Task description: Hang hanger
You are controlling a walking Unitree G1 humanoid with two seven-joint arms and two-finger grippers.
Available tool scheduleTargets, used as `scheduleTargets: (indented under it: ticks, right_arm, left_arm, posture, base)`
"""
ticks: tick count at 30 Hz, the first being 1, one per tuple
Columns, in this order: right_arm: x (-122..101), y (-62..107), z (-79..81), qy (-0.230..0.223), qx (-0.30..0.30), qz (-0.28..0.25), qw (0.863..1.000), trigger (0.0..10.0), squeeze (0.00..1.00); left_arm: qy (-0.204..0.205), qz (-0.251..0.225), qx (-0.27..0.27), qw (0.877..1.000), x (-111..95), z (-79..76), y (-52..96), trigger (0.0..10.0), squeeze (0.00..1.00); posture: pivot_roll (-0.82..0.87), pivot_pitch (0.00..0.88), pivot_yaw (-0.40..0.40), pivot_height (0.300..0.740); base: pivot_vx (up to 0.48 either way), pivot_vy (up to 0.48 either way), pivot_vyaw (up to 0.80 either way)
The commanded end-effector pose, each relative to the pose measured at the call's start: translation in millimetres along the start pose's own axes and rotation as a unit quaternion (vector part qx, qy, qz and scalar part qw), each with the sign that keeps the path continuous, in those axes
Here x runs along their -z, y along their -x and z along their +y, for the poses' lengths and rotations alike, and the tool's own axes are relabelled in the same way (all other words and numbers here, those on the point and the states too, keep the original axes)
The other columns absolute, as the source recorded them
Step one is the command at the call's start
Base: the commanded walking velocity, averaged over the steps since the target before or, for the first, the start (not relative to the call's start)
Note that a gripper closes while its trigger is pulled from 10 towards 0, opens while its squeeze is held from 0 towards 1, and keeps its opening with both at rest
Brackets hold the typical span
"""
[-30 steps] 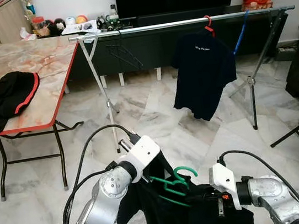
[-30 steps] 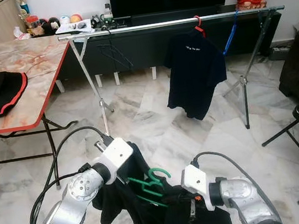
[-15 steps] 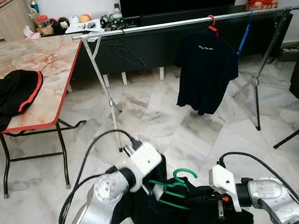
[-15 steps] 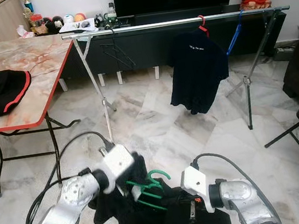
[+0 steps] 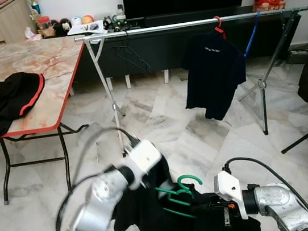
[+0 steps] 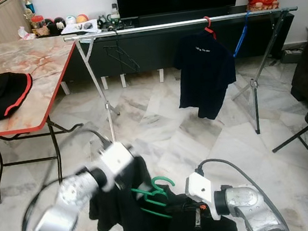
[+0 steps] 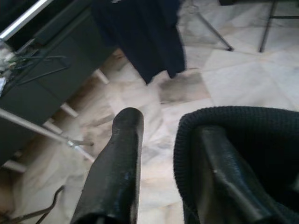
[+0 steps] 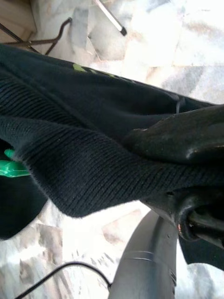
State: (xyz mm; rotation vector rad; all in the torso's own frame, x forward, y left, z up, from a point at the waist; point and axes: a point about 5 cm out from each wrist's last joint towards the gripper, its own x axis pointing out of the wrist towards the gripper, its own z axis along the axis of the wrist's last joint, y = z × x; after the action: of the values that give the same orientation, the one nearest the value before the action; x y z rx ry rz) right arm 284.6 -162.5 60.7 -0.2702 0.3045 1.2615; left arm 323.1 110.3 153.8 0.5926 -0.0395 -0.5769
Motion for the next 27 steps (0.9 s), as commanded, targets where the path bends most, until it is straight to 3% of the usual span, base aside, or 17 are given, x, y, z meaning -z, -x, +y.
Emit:
scheduleTargets:
  ticks: [1, 10, 15, 17, 18, 19, 27]
  right_arm:
    - [0, -2.2, 2.9, 0.006, -0.013, 0.007, 1.000, 0.0, 0.00]
    - [3, -2.7, 4.8, 0.004, -0.015, 0.012, 1.000, 0.0, 0.00]
    - [2, -3.8, 4.5, 0.004, -0.015, 0.011, 1.000, 0.0, 0.00]
    - [2, -5.0, 4.7, 0.004, -0.016, 0.010, 1.000, 0.0, 0.00]
    - [2, -5.0, 4.7, 0.004, -0.016, 0.010, 1.000, 0.0, 0.00]
    - [2, -4.9, 4.9, 0.005, -0.017, 0.011, 1.000, 0.0, 0.00]
    - [5, -5.1, 9.2, 0.000, -0.027, 0.014, 1.000, 0.0, 0.00]
  left_arm:
    - [-0.008, -0.008, -0.048, 0.999, -3, 18.3, 2.0, 10.0, 1.00]
    - [-0.036, 0.006, -0.035, 0.999, 9, 38.8, 23.0, 10.0, 1.00]
    - [-0.028, 0.009, -0.006, 1.000, 11, 35.7, 25.2, 10.0, 1.00]
    - [-0.018, 0.002, 0.054, 0.998, 10, 24.3, 27.2, 10.0, 1.00]
    - [-0.018, 0.002, 0.054, 0.998, 10, 24.3, 27.2, 10.0, 1.00]
    - [-0.017, -0.006, 0.108, 0.994, 9, 14.4, 30.8, 10.0, 1.00]
    - [-0.018, 0.018, 0.217, 0.976, 12, 3.2, 40.6, 10.0, 1.00]
  posture:
    - [0.11, 0.055, -0.011, 0.740]
    - [0.12, 0.061, -0.011, 0.740]
    - [0.12, 0.061, -0.011, 0.740]
    - [0.12, 0.059, -0.010, 0.740]
    - [0.12, 0.059, -0.010, 0.740]
    - [0.12, 0.058, -0.010, 0.740]
    - [0.12, 0.056, -0.005, 0.740]
  base:
    - [0.000, 0.000, 0.00]
    - [0.000, 0.000, 0.00]
    - [0.000, 0.000, 0.00]
    - [0.000, 0.000, 0.00]
    - [0.000, 0.000, 0.00]
    - [0.000, 0.000, 0.00]
    - [0.000, 0.000, 0.00]
